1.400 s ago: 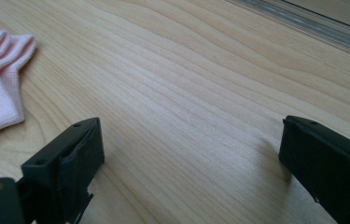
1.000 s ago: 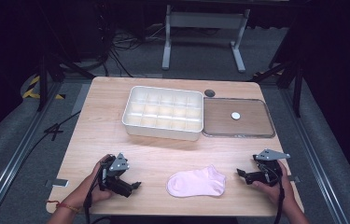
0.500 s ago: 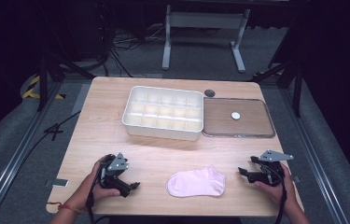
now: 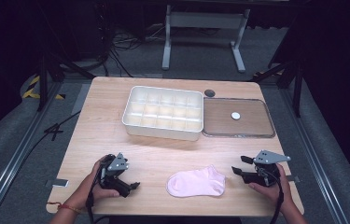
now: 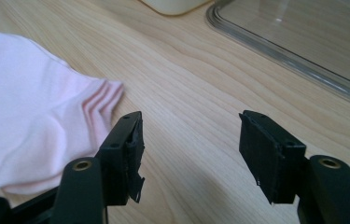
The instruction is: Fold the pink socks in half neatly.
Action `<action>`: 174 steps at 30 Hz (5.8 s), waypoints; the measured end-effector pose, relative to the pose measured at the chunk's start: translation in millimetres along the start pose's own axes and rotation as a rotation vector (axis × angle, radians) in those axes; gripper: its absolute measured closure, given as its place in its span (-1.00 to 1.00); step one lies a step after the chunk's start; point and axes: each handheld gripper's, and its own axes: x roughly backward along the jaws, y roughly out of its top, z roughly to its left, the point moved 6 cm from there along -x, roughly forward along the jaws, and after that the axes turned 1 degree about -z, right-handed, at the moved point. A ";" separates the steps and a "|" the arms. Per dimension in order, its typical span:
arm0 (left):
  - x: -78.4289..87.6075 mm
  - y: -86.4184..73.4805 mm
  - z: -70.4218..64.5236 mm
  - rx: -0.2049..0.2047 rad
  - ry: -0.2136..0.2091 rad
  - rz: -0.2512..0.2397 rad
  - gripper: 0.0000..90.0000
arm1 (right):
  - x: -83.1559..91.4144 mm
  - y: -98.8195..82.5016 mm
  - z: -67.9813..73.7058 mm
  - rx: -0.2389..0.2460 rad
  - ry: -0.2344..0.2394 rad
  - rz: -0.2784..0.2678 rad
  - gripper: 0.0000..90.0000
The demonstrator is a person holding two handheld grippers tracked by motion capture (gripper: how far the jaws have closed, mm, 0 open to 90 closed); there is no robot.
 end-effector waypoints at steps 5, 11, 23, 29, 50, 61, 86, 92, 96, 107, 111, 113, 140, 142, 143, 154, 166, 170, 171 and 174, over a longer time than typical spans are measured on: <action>0.0 0.0 0.0 0.000 0.000 -0.001 -1.00 | -0.3 8.3 8.4 0.030 0.015 -0.014 -0.07; 0.2 -0.1 0.2 -0.002 0.001 0.001 -0.99 | -4.2 19.7 25.5 0.071 0.050 -0.023 -0.04; 0.6 -0.4 -0.7 0.007 0.009 0.001 -0.99 | -24.8 36.4 73.3 0.159 0.187 -0.009 0.25; 1.1 0.3 -2.1 0.015 0.019 0.005 -0.96 | -38.7 38.6 98.2 0.202 0.254 0.013 0.45; -4.0 21.3 -13.1 0.103 -0.003 -0.042 -0.35 | -70.5 24.5 133.4 0.259 0.349 0.090 0.89; -29.0 63.1 -54.1 0.094 -0.118 -0.101 -0.14 | -71.9 24.4 135.1 0.248 0.337 0.083 0.92; -57.9 73.6 -77.7 0.039 -0.152 -0.070 0.48 | -71.8 24.6 137.4 0.266 0.325 0.081 0.92; -57.4 73.3 -74.3 0.064 -0.169 -0.063 0.69 | -72.9 25.1 138.9 0.268 0.317 0.078 0.92; -56.9 72.9 -72.1 0.074 -0.175 -0.061 0.79 | -74.9 26.3 140.7 0.253 0.308 0.075 0.92; -48.8 73.5 -65.5 0.101 -0.183 -0.106 0.83 | -83.4 32.9 146.0 0.242 0.305 0.082 0.94; -42.5 78.8 -66.5 0.102 -0.185 -0.143 0.83 | -86.8 35.6 147.9 0.241 0.307 0.085 0.94; -40.1 81.2 -66.6 0.100 -0.187 -0.161 0.82 | -88.6 37.2 149.1 0.239 0.312 0.089 0.94; -30.3 80.8 -54.8 0.105 -0.149 -0.174 0.86 | -89.7 55.8 144.9 0.243 0.301 0.059 0.92; -29.3 82.7 -55.9 0.099 -0.153 -0.183 0.86 | -93.6 51.3 144.1 0.251 0.294 0.090 0.95; -29.0 83.8 -57.0 0.101 -0.156 -0.187 0.86 | -95.8 49.3 144.3 0.253 0.293 0.105 0.95; -34.7 102.0 -65.0 0.062 -0.157 -0.187 0.86 | -104.8 50.8 147.8 0.229 0.304 0.093 0.92; -34.1 101.9 -64.7 0.020 -0.128 -0.131 0.85 | -59.3 49.5 95.9 0.203 0.214 0.084 0.86; -37.0 108.5 -67.8 -0.003 -0.128 -0.110 0.85 | -66.4 38.9 87.0 0.198 0.204 0.140 0.87; -38.4 110.4 -68.5 -0.014 -0.128 -0.108 0.85 | -68.5 37.8 86.1 0.196 0.205 0.144 0.86; -44.3 114.4 -72.1 -0.032 -0.130 -0.086 0.85 | -72.0 36.6 85.1 0.197 0.203 0.152 0.87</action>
